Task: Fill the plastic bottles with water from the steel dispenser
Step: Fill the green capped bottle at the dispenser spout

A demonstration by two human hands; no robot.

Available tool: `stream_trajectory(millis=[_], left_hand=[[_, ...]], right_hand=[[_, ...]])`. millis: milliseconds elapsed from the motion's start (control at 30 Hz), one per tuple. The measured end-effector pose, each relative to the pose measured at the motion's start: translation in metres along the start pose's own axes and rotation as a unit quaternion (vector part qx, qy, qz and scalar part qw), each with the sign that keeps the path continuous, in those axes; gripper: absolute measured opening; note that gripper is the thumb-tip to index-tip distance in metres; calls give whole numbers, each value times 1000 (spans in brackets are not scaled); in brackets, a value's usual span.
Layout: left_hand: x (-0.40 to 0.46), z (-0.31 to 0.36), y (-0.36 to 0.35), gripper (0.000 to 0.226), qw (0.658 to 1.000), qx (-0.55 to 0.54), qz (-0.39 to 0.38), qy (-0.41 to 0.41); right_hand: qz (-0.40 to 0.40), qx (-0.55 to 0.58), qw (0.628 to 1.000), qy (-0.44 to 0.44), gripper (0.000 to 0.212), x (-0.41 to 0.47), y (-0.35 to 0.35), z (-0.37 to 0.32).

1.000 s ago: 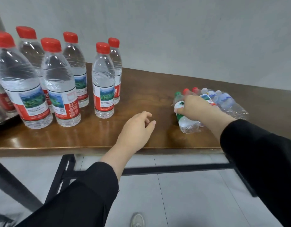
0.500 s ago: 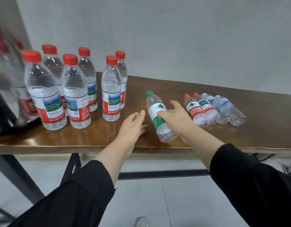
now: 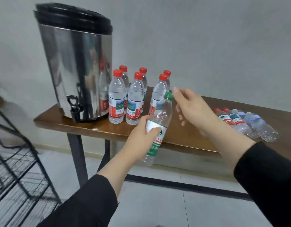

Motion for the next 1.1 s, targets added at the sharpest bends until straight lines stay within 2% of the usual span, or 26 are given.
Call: stream_trajectory(millis=[133, 233, 333, 467, 633, 733, 800, 900, 1000, 1033, 1100], left_hand=[[-45, -13, 54, 66, 998, 51, 25, -19], [-72, -24, 93, 86, 994, 95, 56, -13], [-98, -37, 136, 78, 988, 125, 94, -3], [-115, -62, 169, 63, 998, 0, 57, 17], [-119, -91, 192, 65, 994, -91, 35, 43], [-115, -109, 192, 69, 987, -147, 14, 66], [-111, -119, 191, 68, 983, -169, 9, 78], [-103, -139, 186, 65, 983, -157, 13, 98], [-94, -169, 187, 66, 982, -125, 72, 120], [-91, -180, 188, 65, 981, -112, 94, 126], [-82, -197, 191, 64, 980, -81, 128, 128]], right_hand=[[-48, -142, 986, 69, 67, 4, -47, -65], [-110, -248, 959, 84, 67, -1, -98, -92], [-135, -255, 950, 122, 63, -15, -143, -116], [-159, -178, 951, 195, 57, -30, -178, -140], [-281, -183, 902, 272, 26, -42, -211, -159], [-322, -177, 882, 295, 20, -38, -217, -155], [-313, -152, 887, 305, 23, -27, -216, -151], [-214, -85, 921, 314, 25, -3, -207, -150], [-131, 41, 964, 227, 31, 27, -200, -138], [-103, 35, 971, 214, 35, 36, -200, -134], [-78, -73, 966, 236, 49, 49, -208, -131]])
Point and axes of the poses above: each hand's wrist, its own x-axis towards the middle knuckle, its own y-axis out of the back of the hand, z = x × y, the point moved 7 cm from there along x, towards the middle knuckle, and after that the axes turned 2 degrees about x, right-handed, at the moved point
